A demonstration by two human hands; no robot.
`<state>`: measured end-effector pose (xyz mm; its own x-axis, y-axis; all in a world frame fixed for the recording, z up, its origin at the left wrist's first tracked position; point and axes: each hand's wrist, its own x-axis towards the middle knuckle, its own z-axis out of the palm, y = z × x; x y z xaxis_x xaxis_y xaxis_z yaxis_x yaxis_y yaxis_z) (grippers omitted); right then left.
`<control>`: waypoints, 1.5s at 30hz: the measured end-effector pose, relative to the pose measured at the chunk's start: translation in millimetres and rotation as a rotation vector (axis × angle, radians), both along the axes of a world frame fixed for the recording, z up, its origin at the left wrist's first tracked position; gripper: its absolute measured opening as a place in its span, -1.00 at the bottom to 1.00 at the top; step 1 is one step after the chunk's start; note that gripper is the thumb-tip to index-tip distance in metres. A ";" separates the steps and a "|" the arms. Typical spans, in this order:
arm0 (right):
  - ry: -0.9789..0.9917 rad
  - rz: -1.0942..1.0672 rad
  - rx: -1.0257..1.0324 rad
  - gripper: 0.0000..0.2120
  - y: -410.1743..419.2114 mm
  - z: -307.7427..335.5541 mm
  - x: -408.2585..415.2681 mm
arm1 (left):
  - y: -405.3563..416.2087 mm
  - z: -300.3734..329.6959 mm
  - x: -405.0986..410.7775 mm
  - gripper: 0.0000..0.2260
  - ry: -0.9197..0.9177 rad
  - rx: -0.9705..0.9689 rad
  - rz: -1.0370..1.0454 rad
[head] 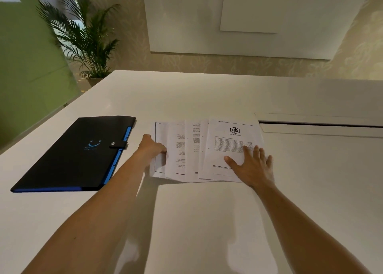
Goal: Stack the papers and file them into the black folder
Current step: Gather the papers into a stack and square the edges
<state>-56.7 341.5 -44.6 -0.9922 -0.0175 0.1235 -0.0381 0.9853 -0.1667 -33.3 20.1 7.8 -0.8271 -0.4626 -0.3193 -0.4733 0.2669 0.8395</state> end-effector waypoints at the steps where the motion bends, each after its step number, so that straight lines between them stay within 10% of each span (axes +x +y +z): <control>1: -0.002 0.003 -0.003 0.05 -0.2 -0.2 -0.3 | -0.7 -1.7 -1.6 -0.37 0.019 0.064 0.007; 10: -0.016 0.069 -0.016 0.06 -11.1 0.2 1.8 | 12.3 -13.5 -10.5 0.06 0.126 0.315 -0.057; 17: -0.013 0.129 -0.058 0.06 -42.1 -2.5 7.7 | 31.8 -18.3 -6.4 -0.37 0.216 0.372 -0.167; 25: 0.001 0.169 -0.112 0.04 -47.3 -1.5 10.6 | 39.0 -19.8 -6.2 -0.22 0.236 0.384 -0.250; 35: -0.070 -0.157 -0.905 -0.30 -17.2 22.4 -14.6 | 32.1 -8.5 4.1 -0.26 0.409 0.363 -0.298; 40: -0.404 0.107 -1.561 -0.71 0.1 37.7 -25.7 | 25.3 6.6 8.1 -0.23 0.462 0.388 -0.382; 45: -0.425 0.325 -1.540 -0.63 -7.2 58.3 -19.7 | 18.8 23.4 12.7 -0.21 0.478 0.371 -0.413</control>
